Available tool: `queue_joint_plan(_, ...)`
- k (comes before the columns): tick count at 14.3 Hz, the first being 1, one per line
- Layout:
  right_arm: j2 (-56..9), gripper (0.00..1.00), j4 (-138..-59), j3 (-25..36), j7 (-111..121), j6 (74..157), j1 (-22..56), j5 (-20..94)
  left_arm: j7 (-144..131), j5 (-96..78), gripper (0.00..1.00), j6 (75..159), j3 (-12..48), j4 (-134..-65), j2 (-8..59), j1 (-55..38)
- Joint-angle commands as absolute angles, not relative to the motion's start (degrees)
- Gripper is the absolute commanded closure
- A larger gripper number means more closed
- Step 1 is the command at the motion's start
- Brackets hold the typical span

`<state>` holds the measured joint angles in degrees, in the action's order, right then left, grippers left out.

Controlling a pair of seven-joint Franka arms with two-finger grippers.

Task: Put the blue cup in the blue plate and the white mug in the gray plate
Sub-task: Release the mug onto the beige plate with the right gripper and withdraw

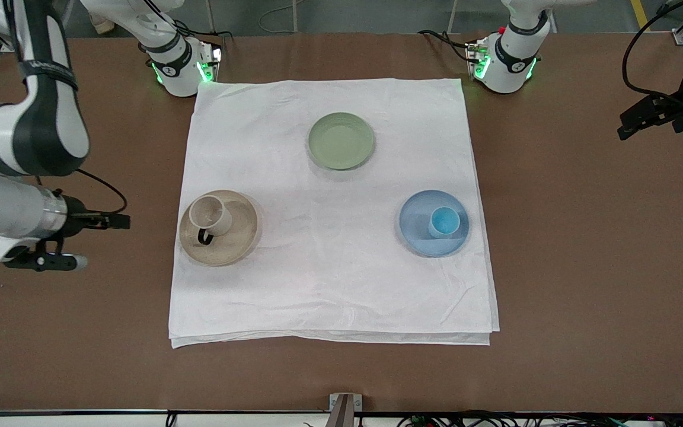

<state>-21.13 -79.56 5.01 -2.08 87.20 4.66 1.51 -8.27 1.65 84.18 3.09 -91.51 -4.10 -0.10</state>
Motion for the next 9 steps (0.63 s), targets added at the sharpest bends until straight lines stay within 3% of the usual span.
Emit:
queue_joint_plan(1, -22.24, 0.0, -73.84, 4.22, 0.52, 81.84, 1.68, 0.62, -8.44, 1.76, 0.0, 85.17, 4.13, -92.2, -4.22, -0.44)
queue_joint_plan(4, -22.41, 0.0, -69.89, 4.13, 0.7, 77.79, -0.26, 0.7, -8.44, 1.76, 0.0, 86.22, 4.22, -92.46, -3.34, -0.61)
queue_joint_plan(9, -22.41, 0.0, -68.91, 3.6, 0.26, 77.78, -1.41, 2.02, -7.91, 1.58, 0.0, 86.13, 4.92, -92.37, -4.22, -0.26)
